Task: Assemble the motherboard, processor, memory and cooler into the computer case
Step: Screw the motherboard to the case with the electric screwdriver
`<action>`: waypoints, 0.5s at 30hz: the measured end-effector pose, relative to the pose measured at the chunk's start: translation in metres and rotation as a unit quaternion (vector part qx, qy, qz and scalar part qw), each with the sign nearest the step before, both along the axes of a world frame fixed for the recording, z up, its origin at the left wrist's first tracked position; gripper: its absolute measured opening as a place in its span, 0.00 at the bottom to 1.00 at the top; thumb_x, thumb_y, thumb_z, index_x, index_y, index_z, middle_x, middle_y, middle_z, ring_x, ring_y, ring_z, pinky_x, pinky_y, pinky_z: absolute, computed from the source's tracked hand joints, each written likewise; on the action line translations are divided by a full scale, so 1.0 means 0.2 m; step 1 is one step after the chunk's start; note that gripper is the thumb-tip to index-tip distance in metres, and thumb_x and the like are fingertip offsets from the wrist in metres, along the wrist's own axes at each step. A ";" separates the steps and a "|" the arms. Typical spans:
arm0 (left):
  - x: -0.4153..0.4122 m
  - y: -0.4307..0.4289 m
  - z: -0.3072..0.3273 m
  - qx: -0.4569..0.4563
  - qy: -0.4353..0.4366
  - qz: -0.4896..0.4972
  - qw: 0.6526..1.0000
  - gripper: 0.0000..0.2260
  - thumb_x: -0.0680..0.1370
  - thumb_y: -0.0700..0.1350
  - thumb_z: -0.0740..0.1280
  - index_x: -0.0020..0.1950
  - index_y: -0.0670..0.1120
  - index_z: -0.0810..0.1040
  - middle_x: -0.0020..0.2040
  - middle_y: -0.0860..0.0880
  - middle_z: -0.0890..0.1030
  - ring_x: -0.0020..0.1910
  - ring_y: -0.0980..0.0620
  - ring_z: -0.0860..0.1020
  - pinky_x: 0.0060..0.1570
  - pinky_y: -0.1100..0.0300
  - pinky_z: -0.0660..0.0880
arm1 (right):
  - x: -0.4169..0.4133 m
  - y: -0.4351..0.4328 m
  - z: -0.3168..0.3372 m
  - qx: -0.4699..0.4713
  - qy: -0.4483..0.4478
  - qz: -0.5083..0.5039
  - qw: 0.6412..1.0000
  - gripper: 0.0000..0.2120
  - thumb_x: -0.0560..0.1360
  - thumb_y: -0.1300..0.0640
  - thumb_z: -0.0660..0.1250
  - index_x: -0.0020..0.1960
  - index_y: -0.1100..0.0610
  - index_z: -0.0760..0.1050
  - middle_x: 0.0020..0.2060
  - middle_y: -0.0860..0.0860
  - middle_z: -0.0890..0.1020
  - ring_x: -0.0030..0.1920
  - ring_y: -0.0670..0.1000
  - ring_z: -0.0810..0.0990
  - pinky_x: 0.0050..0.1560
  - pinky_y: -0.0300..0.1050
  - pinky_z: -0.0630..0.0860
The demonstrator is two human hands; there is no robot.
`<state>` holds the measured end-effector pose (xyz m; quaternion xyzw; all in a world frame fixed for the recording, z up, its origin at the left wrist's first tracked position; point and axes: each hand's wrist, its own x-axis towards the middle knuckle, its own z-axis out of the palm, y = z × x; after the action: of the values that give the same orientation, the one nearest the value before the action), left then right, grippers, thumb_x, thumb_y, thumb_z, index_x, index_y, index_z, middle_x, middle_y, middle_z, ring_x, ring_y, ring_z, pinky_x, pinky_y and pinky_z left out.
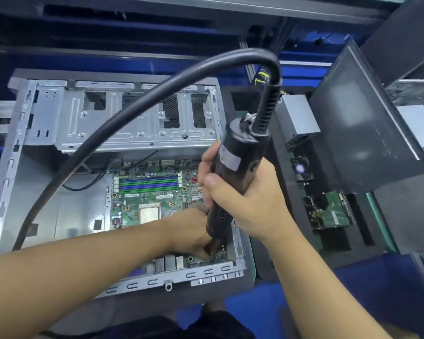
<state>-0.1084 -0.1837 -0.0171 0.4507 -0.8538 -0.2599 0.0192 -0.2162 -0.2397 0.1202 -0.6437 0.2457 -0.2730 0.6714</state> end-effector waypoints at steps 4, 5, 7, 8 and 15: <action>-0.02 0.00 0.03 -0.026 0.003 0.042 0.999 0.09 0.71 0.51 0.72 0.47 0.48 0.81 0.45 0.51 0.83 0.48 0.51 0.80 0.41 0.70 0.57 | -0.04 0.01 -0.02 0.011 0.013 -0.010 1.000 0.12 0.72 0.57 0.69 0.53 0.61 0.73 0.39 0.54 0.80 0.36 0.50 0.78 0.44 0.50 0.74; -0.02 0.01 0.04 -0.043 -0.004 0.053 0.998 0.10 0.71 0.52 0.72 0.47 0.48 0.81 0.45 0.52 0.83 0.48 0.51 0.80 0.43 0.71 0.59 | -0.05 0.02 -0.03 0.012 0.013 -0.011 1.000 0.13 0.72 0.57 0.69 0.53 0.62 0.73 0.39 0.54 0.80 0.37 0.49 0.79 0.46 0.49 0.74; -0.02 -0.01 0.03 -0.003 -0.002 0.028 1.000 0.11 0.75 0.50 0.70 0.53 0.44 0.80 0.51 0.47 0.82 0.53 0.47 0.77 0.49 0.67 0.62 | -0.07 0.02 -0.03 0.008 0.017 -0.014 1.000 0.14 0.72 0.57 0.69 0.52 0.65 0.72 0.39 0.55 0.79 0.37 0.49 0.78 0.45 0.49 0.74; -0.03 -0.01 0.01 0.019 -0.016 0.008 1.000 0.12 0.77 0.49 0.68 0.56 0.43 0.78 0.55 0.45 0.81 0.56 0.46 0.76 0.53 0.62 0.65 | -0.07 0.03 -0.04 0.007 0.020 -0.014 1.000 0.14 0.72 0.57 0.69 0.52 0.66 0.72 0.39 0.56 0.79 0.36 0.51 0.77 0.44 0.49 0.74; -0.03 0.00 0.03 0.007 -0.018 -0.001 1.000 0.18 0.79 0.44 0.66 0.67 0.40 0.74 0.66 0.43 0.75 0.66 0.50 0.69 0.65 0.60 0.61 | -0.10 0.05 -0.03 0.003 0.012 -0.034 0.999 0.15 0.71 0.58 0.70 0.52 0.67 0.72 0.39 0.58 0.79 0.35 0.54 0.76 0.41 0.52 0.75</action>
<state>-0.1139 -0.1832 -0.0109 0.4547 -0.8525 -0.2577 0.0009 -0.2353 -0.2299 0.1137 -0.6361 0.2759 -0.2873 0.6609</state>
